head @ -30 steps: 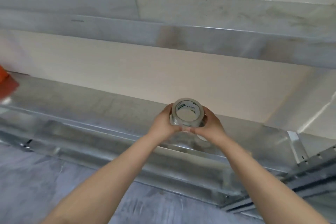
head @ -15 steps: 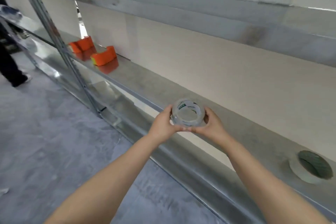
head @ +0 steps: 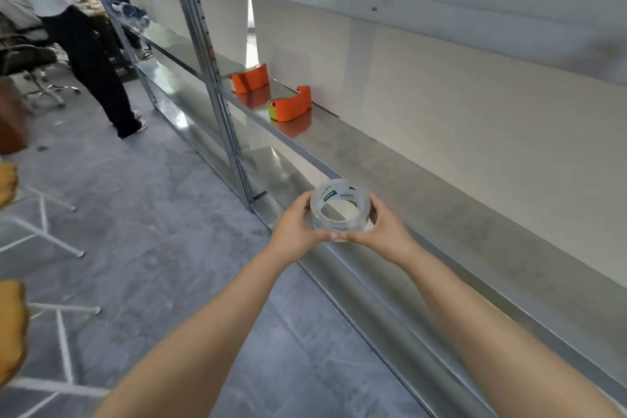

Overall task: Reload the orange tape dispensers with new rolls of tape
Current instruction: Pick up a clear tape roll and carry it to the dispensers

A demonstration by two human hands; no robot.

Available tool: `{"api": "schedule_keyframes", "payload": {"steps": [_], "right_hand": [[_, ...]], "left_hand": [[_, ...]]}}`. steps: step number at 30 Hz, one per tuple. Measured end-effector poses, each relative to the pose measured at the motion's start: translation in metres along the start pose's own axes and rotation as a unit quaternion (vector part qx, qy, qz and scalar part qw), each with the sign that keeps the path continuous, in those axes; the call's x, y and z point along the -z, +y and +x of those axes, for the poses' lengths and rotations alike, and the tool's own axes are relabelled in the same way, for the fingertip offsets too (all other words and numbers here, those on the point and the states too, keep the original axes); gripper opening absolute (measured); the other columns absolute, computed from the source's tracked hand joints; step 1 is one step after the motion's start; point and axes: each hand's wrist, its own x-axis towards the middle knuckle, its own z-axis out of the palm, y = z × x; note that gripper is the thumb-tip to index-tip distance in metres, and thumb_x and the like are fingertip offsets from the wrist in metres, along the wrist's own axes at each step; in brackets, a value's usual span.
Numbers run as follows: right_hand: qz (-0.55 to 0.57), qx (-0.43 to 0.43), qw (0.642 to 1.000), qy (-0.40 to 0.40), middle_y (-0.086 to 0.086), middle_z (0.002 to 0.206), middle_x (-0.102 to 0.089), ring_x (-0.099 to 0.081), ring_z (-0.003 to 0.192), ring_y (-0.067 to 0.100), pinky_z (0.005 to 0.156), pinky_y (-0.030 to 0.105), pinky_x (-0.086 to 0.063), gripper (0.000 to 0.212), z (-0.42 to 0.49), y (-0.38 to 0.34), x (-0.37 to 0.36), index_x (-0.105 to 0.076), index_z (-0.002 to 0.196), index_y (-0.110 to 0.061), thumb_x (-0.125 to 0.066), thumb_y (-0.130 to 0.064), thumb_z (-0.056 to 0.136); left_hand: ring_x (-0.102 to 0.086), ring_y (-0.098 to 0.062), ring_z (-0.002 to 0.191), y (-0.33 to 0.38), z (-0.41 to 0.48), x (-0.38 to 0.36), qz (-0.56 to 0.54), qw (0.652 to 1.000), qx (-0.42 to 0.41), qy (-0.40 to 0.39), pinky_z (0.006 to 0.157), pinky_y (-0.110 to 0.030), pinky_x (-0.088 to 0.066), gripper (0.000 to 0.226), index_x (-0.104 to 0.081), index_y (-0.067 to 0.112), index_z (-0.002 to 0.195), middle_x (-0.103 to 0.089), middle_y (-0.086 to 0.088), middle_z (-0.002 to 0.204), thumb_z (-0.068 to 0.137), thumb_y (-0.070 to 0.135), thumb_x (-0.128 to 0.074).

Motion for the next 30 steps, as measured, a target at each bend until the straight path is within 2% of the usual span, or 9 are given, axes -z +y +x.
{"api": "schedule_keyframes", "payload": {"steps": [3,8,11,13,17,19,22,27,30], "right_hand": [[-0.009,0.011,1.000,-0.026,-0.021,0.108,-0.065,-0.060,0.101,-0.005,0.086,0.023,-0.048,0.074,0.026,-0.006,-0.019,-0.053,0.104,-0.048,-0.088,-0.051,0.039],[0.003,0.032,0.998,-0.053,-0.027,0.106,-0.065,-0.063,0.096,-0.006,0.080,0.021,-0.049,0.076,0.073,-0.009,-0.048,-0.053,0.103,-0.051,-0.089,-0.055,0.036],[0.025,0.040,0.996,-0.076,-0.024,0.109,-0.066,-0.063,0.100,-0.003,0.081,0.017,-0.050,0.078,0.108,-0.009,-0.059,-0.053,0.106,-0.050,-0.089,-0.054,0.037],[0.038,0.048,0.994,-0.095,-0.023,0.111,-0.066,-0.062,0.103,-0.002,0.081,0.013,-0.049,0.078,0.135,-0.009,-0.066,-0.054,0.108,-0.049,-0.089,-0.053,0.038],[0.062,0.051,0.991,-0.110,-0.019,0.112,-0.067,-0.061,0.106,0.000,0.086,0.018,-0.048,0.081,0.189,-0.008,-0.082,-0.055,0.108,-0.046,-0.090,-0.050,0.036],[0.061,0.051,0.990,-0.119,-0.023,0.110,-0.066,-0.061,0.105,-0.002,0.084,0.015,-0.048,0.080,0.216,-0.008,-0.089,-0.054,0.106,-0.050,-0.090,-0.051,0.035],[0.053,0.062,0.987,-0.139,-0.027,0.110,-0.064,-0.059,0.105,-0.005,0.082,0.011,-0.048,0.079,0.251,-0.013,-0.101,-0.053,0.105,-0.055,-0.089,-0.053,0.035],[0.064,0.072,0.982,-0.160,-0.027,0.114,-0.063,-0.059,0.109,-0.004,0.084,0.007,-0.045,0.077,0.291,-0.020,-0.125,-0.053,0.109,-0.053,-0.091,-0.042,0.042],[0.067,0.070,0.984,-0.151,-0.029,0.110,-0.065,-0.060,0.107,-0.003,0.083,0.007,-0.045,0.075,0.316,-0.023,-0.142,-0.055,0.105,-0.054,-0.091,-0.036,0.041]], "left_hand": [[-0.058,-0.011,0.113,-0.009,0.009,0.022,-0.011,1.000,0.002,0.026,0.103,-0.035,-0.045,0.076,-0.050,0.033,0.114,-0.061,0.016,0.111,0.047,0.020,-0.082],[-0.058,-0.008,0.114,-0.019,0.032,0.057,-0.021,0.998,0.017,0.058,0.105,-0.035,-0.045,0.083,-0.052,0.032,0.116,-0.063,0.016,0.112,0.039,0.034,-0.081],[-0.057,-0.012,0.118,-0.022,0.054,0.073,-0.014,0.997,0.020,0.077,0.105,-0.039,-0.044,0.089,-0.053,0.025,0.124,-0.064,0.007,0.120,0.039,0.034,-0.080],[-0.057,-0.012,0.118,-0.024,0.071,0.085,-0.007,0.996,0.022,0.090,0.105,-0.040,-0.044,0.085,-0.052,0.027,0.124,-0.064,0.007,0.120,0.044,0.029,-0.081],[-0.056,-0.008,0.118,-0.032,0.110,0.109,-0.008,0.995,0.010,0.101,0.106,-0.032,-0.042,0.079,-0.053,0.026,0.125,-0.062,0.010,0.120,0.052,0.018,-0.083],[-0.055,-0.001,0.115,-0.036,0.130,0.121,-0.006,0.994,0.008,0.106,0.103,-0.025,-0.042,0.076,-0.052,0.034,0.121,-0.062,0.016,0.117,0.054,0.015,-0.085],[-0.056,0.000,0.113,-0.041,0.155,0.139,-0.011,0.993,0.013,0.119,0.099,-0.020,-0.041,0.075,-0.051,0.040,0.116,-0.061,0.020,0.114,0.051,0.021,-0.084],[-0.056,0.005,0.115,-0.053,0.187,0.172,-0.007,0.993,0.018,0.119,0.093,-0.009,-0.041,0.076,-0.052,0.048,0.112,-0.064,0.024,0.115,0.046,0.040,-0.086],[-0.055,0.007,0.116,-0.063,0.206,0.194,0.002,0.992,0.027,0.119,0.097,-0.016,-0.042,0.077,-0.051,0.052,0.113,-0.063,0.027,0.117,0.045,0.045,-0.087]]}}
